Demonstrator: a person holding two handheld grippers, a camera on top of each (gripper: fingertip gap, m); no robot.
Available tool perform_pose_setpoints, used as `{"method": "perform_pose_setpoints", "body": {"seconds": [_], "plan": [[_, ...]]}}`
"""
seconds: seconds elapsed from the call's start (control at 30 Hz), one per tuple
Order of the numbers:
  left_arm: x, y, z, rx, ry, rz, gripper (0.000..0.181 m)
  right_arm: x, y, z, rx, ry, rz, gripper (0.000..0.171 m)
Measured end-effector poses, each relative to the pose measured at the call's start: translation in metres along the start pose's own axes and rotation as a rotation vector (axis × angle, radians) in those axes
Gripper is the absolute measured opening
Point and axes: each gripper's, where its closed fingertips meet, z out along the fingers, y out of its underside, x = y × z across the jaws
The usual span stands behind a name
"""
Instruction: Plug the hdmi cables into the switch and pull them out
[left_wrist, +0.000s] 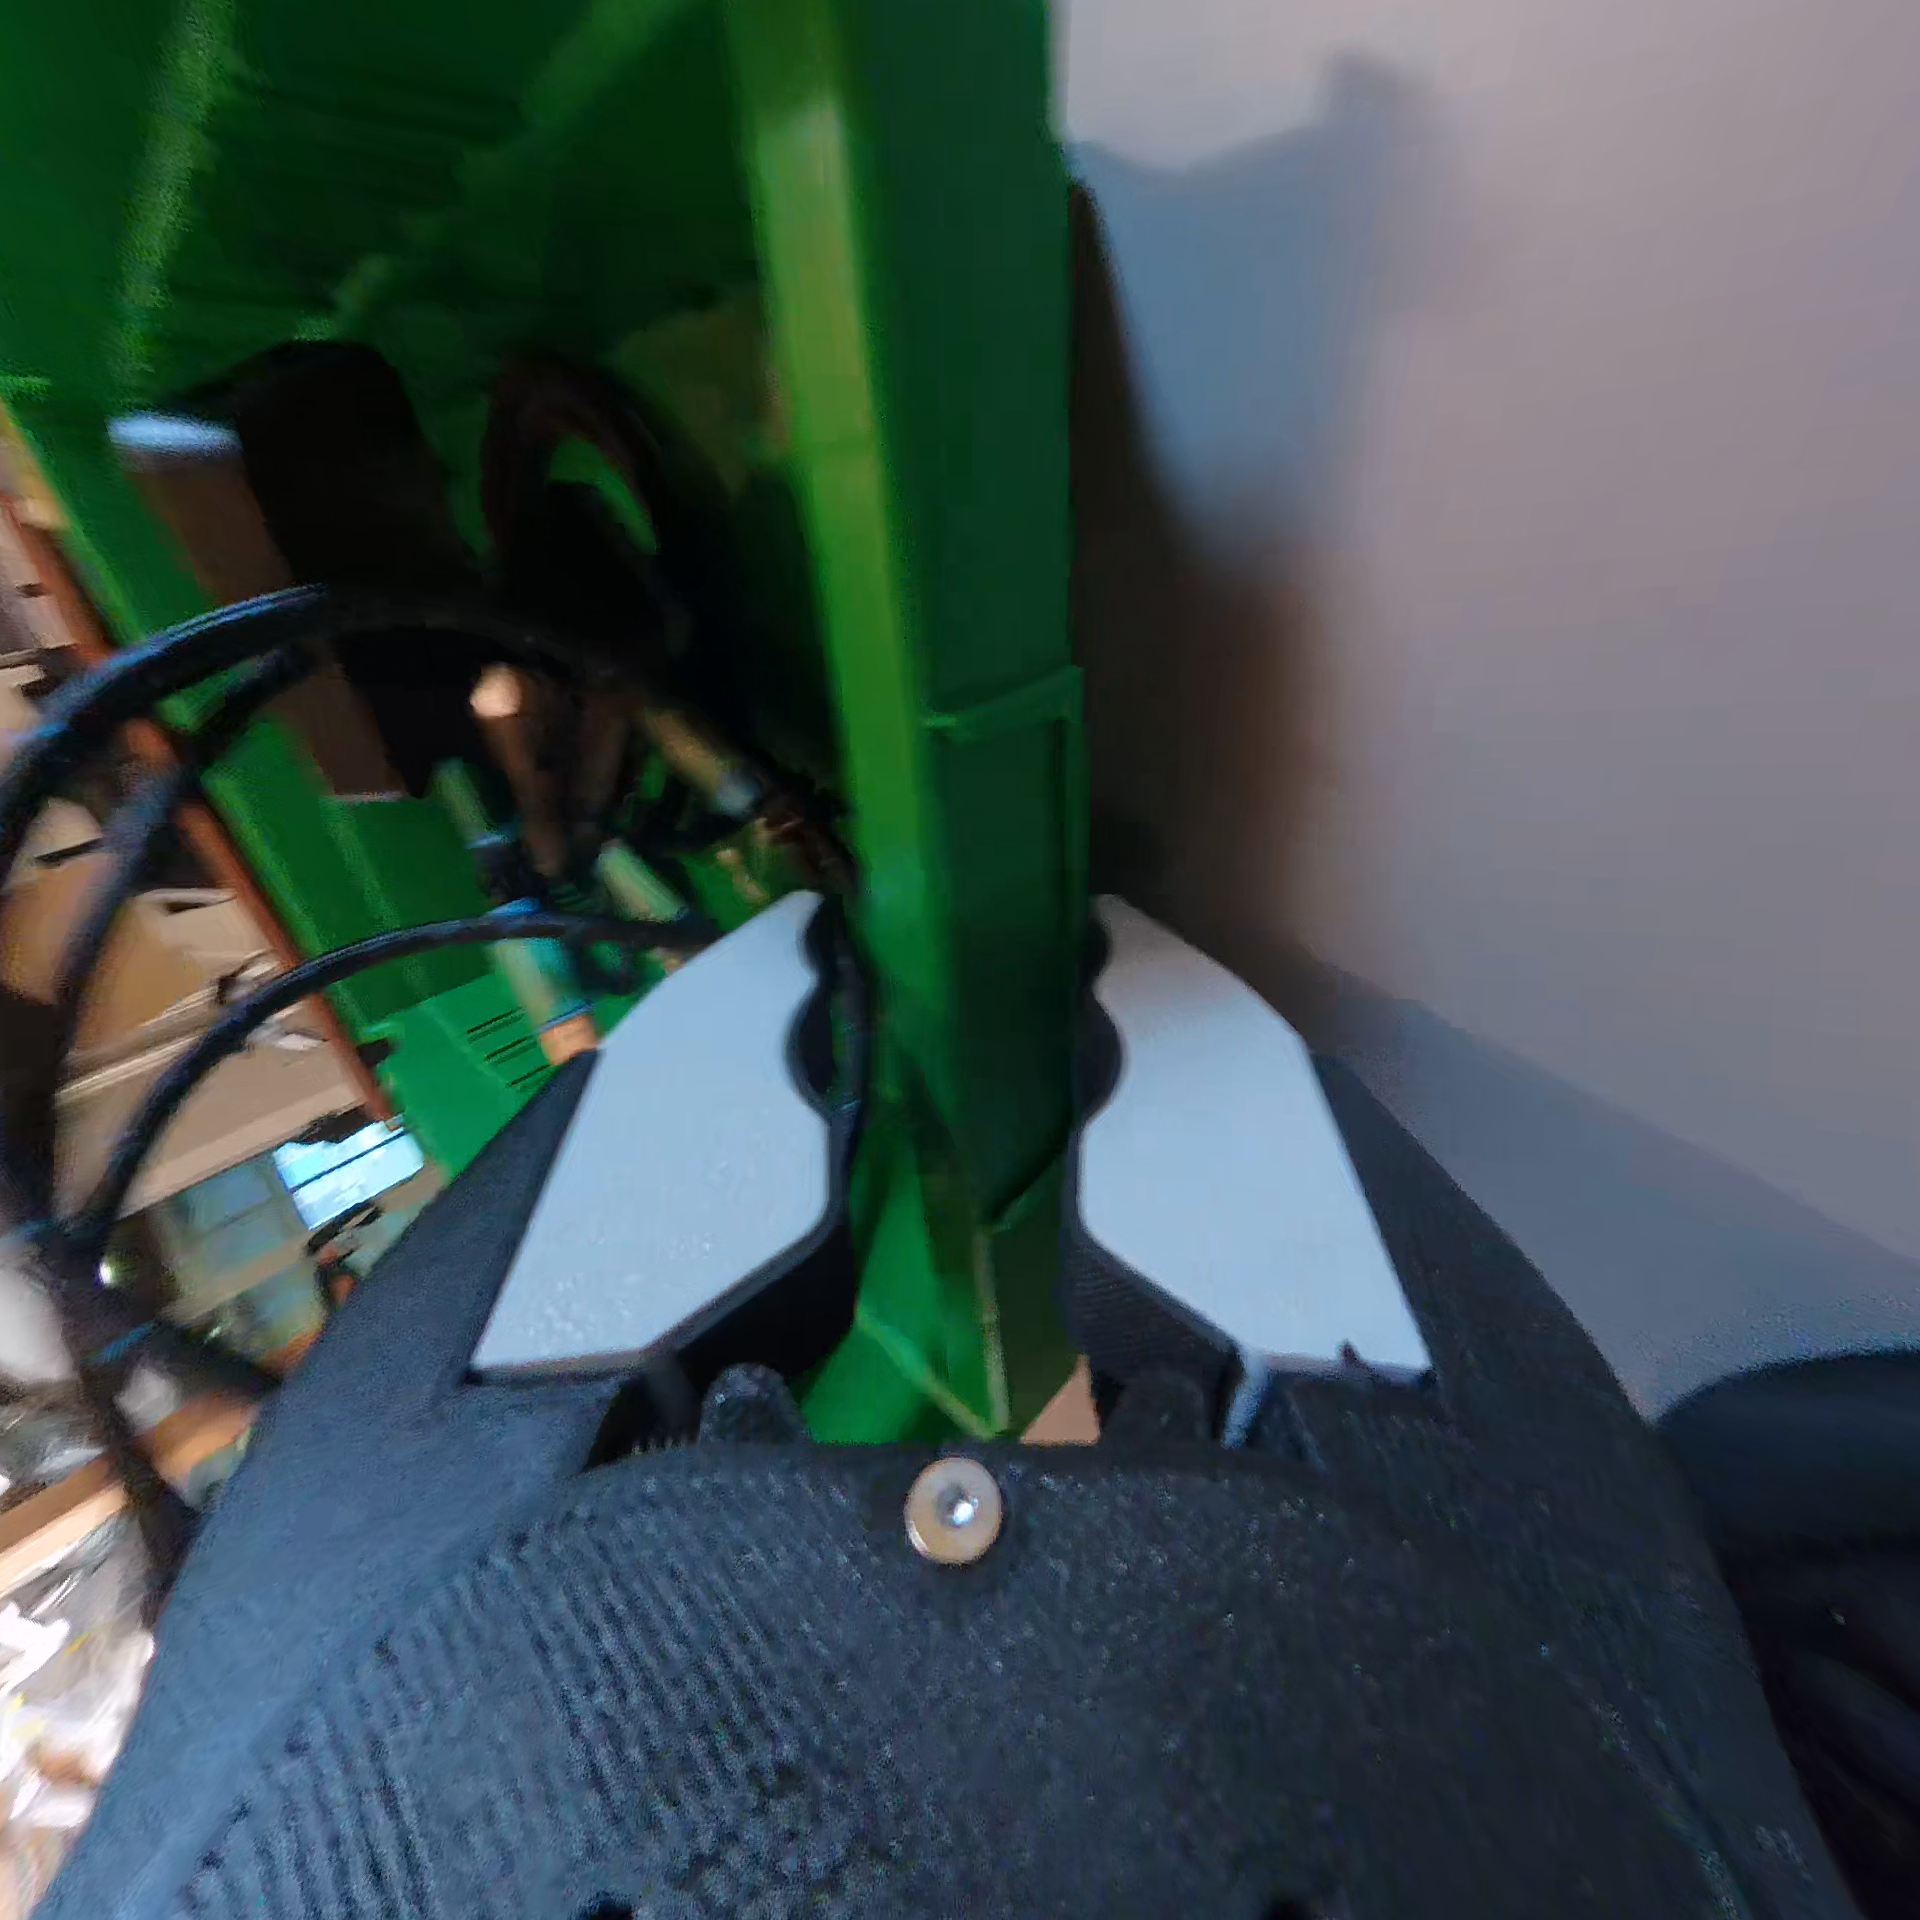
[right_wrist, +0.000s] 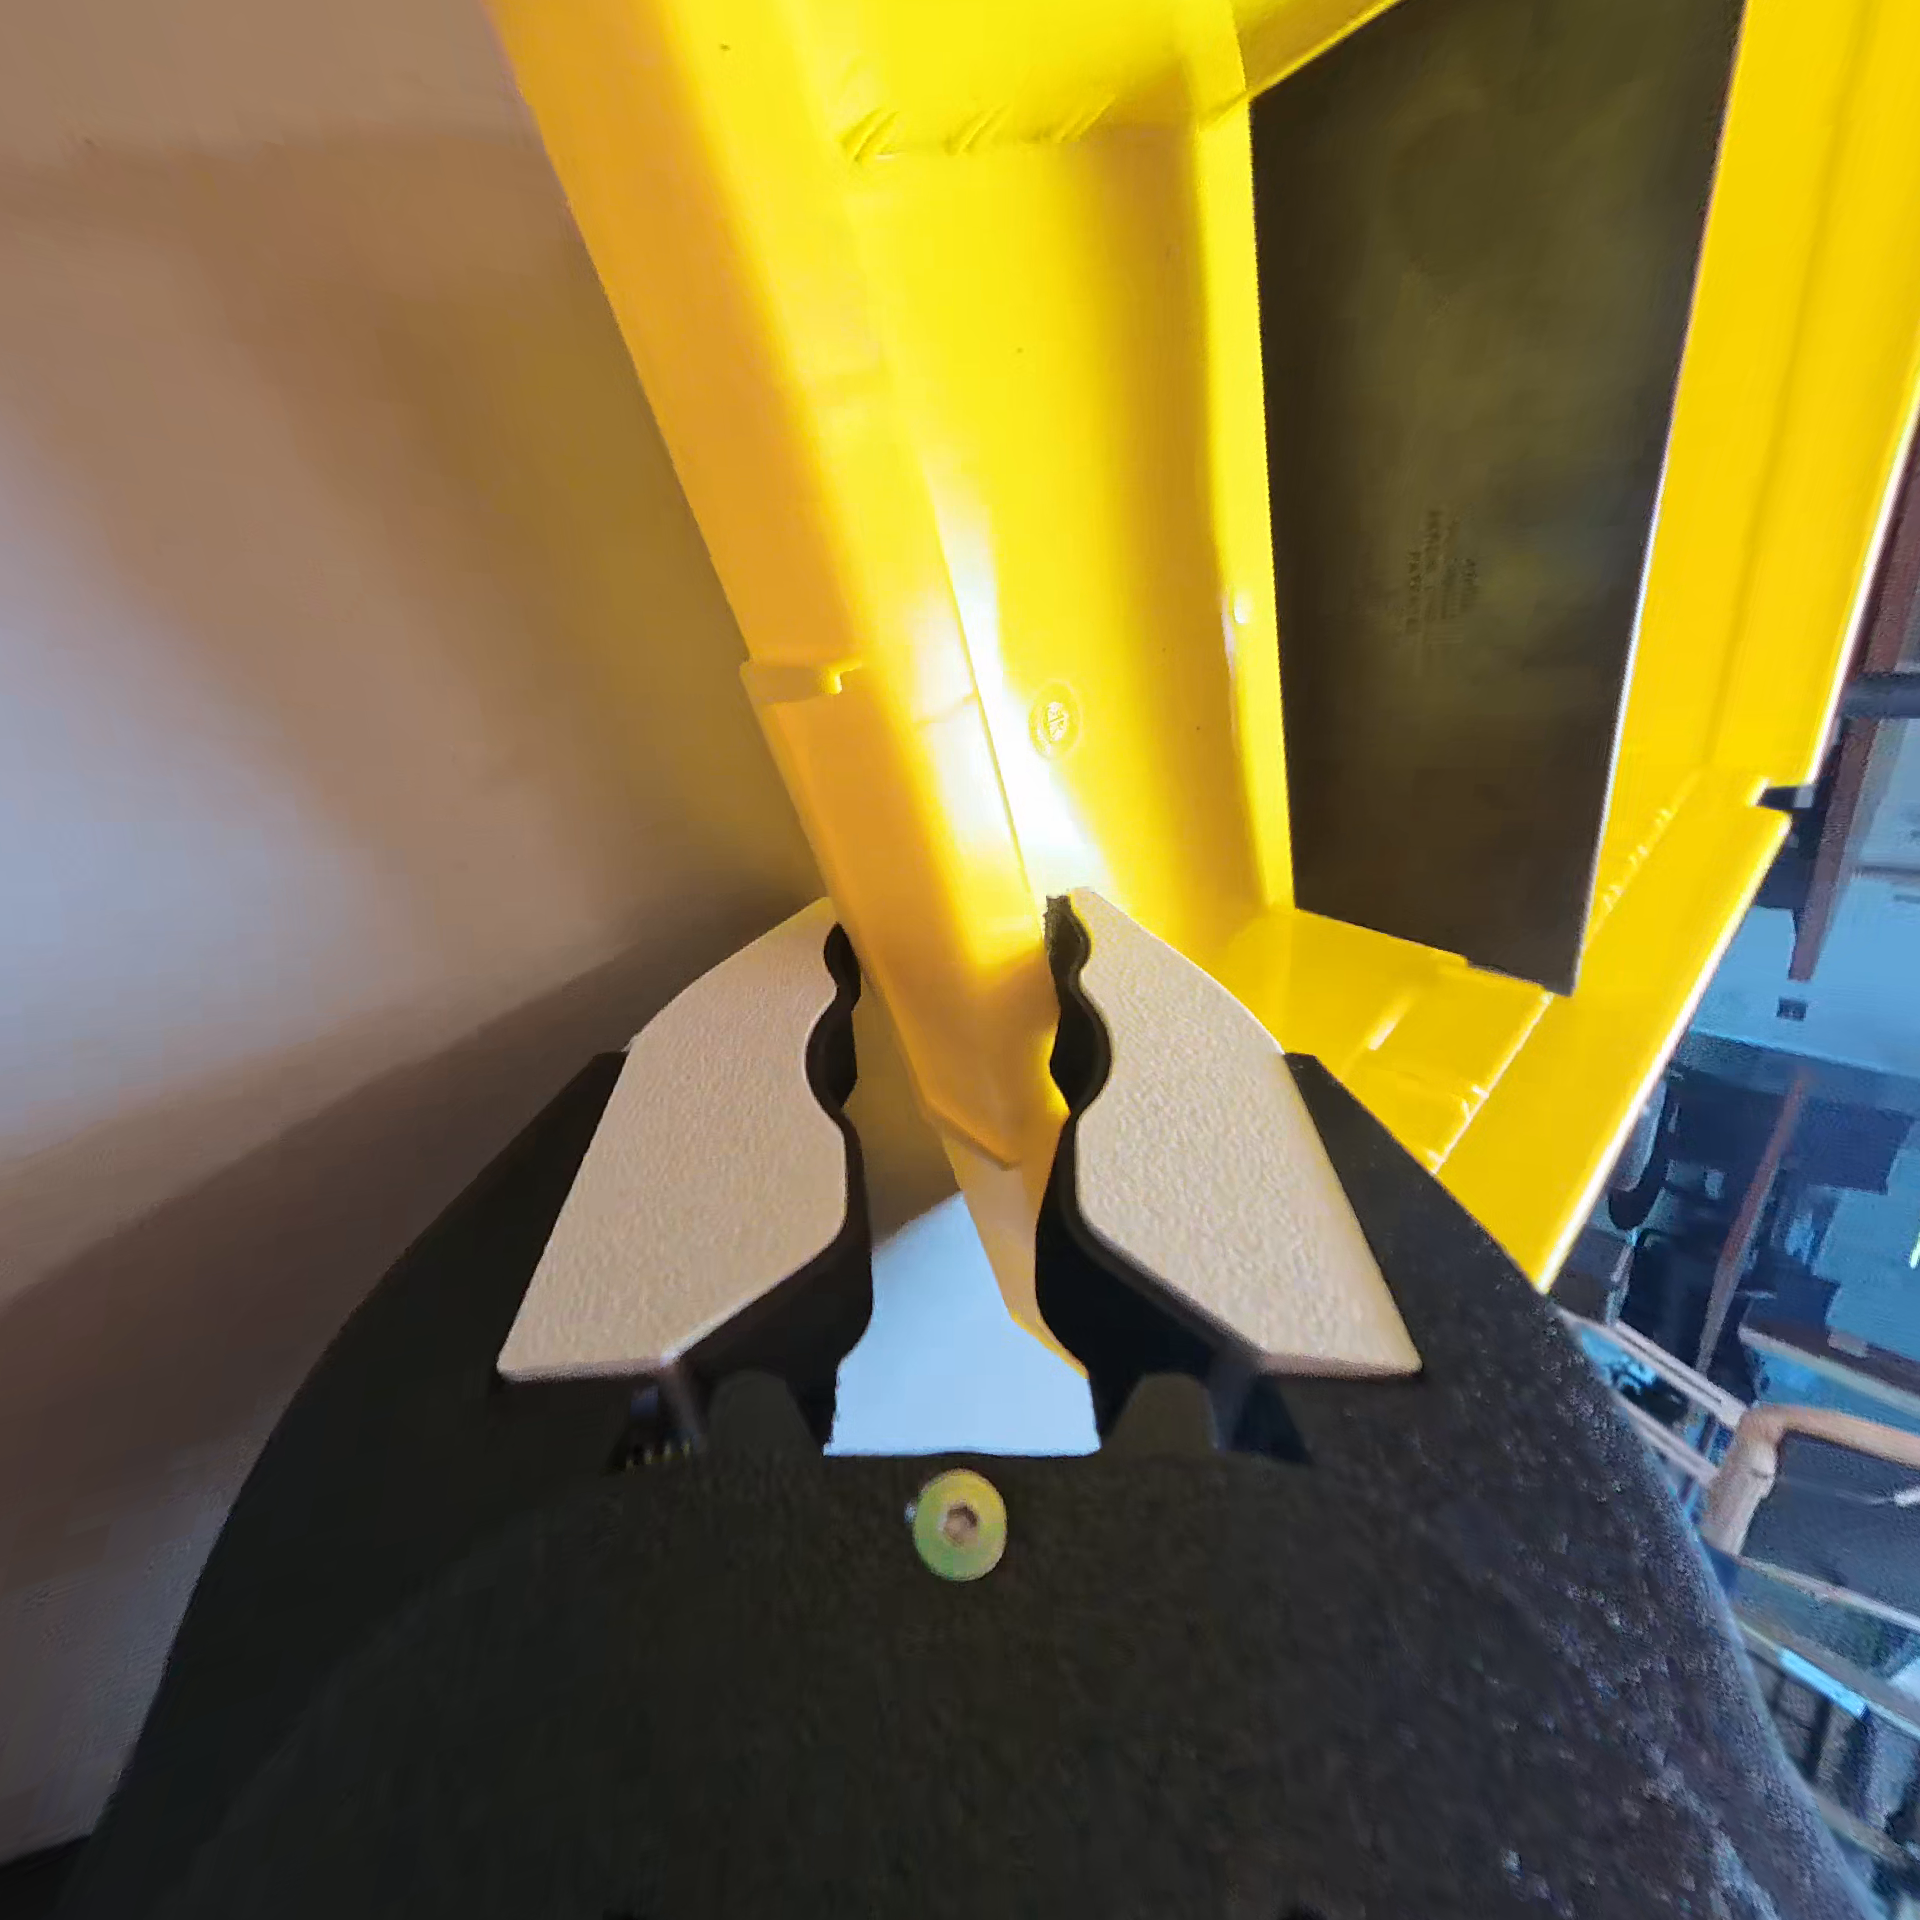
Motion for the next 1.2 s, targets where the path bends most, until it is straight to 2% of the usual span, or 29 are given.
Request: {"method": "perform_pose_setpoints", "body": {"seconds": [0.03,0.2,0.43,0.5,0.6,0.7,0.8,0.97,1.1,1.2], "plan": [[0.004,-0.001,0.001,0.010,0.008,-0.009,0.034,-0.002,0.000,-0.003,-0.004,0.010,0.009,0.034],[0.003,-0.001,0.000,0.028,-0.045,-0.043,0.035,-0.006,0.006,-0.006,-0.031,0.061,0.005,0.034],[0.001,-0.004,0.002,0.024,0.013,-0.143,0.030,0.037,-0.007,0.026,0.050,0.193,-0.009,0.036],[-0.003,-0.007,0.005,0.034,0.012,-0.177,0.031,0.036,-0.030,0.022,0.182,0.111,0.047,0.039],[-0.011,-0.013,0.012,0.058,0.024,-0.246,0.031,0.038,-0.086,-0.020,0.488,-0.100,0.285,0.040],[-0.021,-0.017,0.022,0.046,0.022,-0.297,0.031,0.056,-0.122,-0.054,0.645,-0.188,0.401,0.039],[-0.029,-0.017,0.030,0.034,0.003,-0.311,0.031,0.060,-0.140,-0.064,0.704,-0.218,0.443,0.038],[-0.040,-0.011,0.041,0.079,-0.048,-0.379,0.033,0.036,-0.137,-0.037,0.663,-0.216,0.424,0.037],[-0.052,-0.005,0.049,0.145,-0.155,-0.373,0.036,0.032,-0.143,-0.036,0.762,-0.208,0.431,0.037],[-0.051,-0.005,0.029,0.209,-0.158,-0.389,0.033,0.037,-0.151,-0.046,0.856,-0.156,0.421,0.035]]}}
